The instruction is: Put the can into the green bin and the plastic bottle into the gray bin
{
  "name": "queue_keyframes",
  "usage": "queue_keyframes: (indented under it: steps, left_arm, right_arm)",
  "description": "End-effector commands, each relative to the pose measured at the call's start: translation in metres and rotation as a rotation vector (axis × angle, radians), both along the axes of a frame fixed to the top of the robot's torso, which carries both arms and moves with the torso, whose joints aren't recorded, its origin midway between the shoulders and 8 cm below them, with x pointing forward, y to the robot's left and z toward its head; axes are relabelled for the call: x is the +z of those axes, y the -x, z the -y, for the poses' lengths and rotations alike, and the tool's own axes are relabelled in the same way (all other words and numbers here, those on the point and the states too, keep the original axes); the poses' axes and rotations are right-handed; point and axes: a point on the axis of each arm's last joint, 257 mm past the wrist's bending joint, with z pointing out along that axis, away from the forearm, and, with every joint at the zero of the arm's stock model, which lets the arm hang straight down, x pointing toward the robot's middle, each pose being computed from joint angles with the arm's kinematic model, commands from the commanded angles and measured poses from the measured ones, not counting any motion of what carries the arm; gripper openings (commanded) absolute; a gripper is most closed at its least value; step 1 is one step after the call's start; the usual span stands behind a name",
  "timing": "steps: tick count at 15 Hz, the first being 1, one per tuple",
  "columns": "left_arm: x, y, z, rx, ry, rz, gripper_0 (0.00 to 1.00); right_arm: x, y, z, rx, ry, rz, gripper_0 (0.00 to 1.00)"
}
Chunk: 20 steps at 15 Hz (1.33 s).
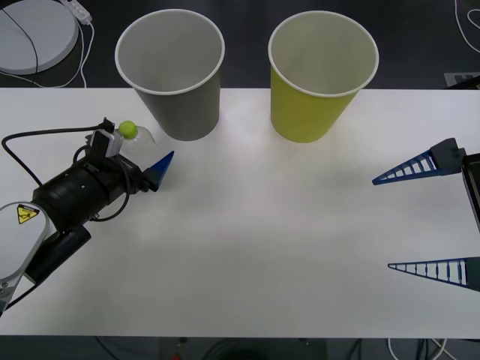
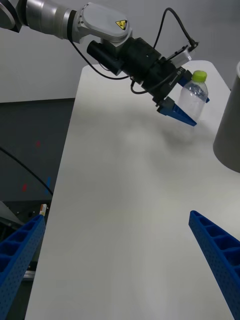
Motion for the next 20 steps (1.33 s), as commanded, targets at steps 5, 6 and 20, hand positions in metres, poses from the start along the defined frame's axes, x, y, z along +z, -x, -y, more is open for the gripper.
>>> queue_keyframes:
  steps: [5, 6, 20]
  left_arm:
    - [-0.001, 0.0, -0.001, 0.001, -0.008, 0.0, 0.0]
    - [-0.001, 0.0, 0.0, 0.001, -0.008, 0.0, 0.0]
    - [0.01, 0.016, -0.003, -0.015, 0.041, -0.006, 0.0]
  right_arm:
    - [0.0, 0.0, 0.0, 0.0, 0.0, 0.0, 1.0]
    - [0.0, 0.0, 0.0, 0.0, 0.0, 0.0, 1.0]
    - [0.0, 0.0, 0.0, 0.0, 0.0, 0.0, 1.0]
